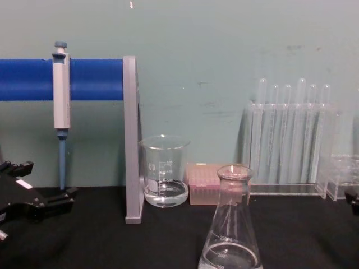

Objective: Grasp the erlenmeyer flask with one hand, shake it three times, then place it back.

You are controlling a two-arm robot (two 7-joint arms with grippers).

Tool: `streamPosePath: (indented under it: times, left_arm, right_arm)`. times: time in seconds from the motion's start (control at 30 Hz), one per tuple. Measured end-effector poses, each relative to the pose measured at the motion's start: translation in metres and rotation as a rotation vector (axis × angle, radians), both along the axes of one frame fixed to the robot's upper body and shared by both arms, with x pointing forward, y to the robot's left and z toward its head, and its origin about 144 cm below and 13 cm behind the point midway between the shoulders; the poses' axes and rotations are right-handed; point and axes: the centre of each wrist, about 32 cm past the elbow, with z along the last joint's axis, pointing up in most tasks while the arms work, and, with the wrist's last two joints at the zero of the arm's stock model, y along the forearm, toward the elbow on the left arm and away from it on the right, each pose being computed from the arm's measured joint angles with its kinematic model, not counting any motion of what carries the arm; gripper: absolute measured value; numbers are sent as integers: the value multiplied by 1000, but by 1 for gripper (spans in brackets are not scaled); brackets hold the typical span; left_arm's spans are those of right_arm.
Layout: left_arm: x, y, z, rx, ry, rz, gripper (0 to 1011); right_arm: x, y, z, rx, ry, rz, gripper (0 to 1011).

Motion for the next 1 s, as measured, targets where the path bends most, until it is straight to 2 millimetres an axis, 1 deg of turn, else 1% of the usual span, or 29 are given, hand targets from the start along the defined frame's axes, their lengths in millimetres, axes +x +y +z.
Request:
streamPosePath:
  times: [0.83, 1.0]
  left_arm:
    - [0, 0, 0, 0, 0, 0, 1001]
    - [0, 0, 0, 0, 0, 0, 1001]
  right_arm:
    - [0, 0, 0, 0, 0, 0, 1002]
    - [-1, -5, 3, 25, 14, 30, 1002]
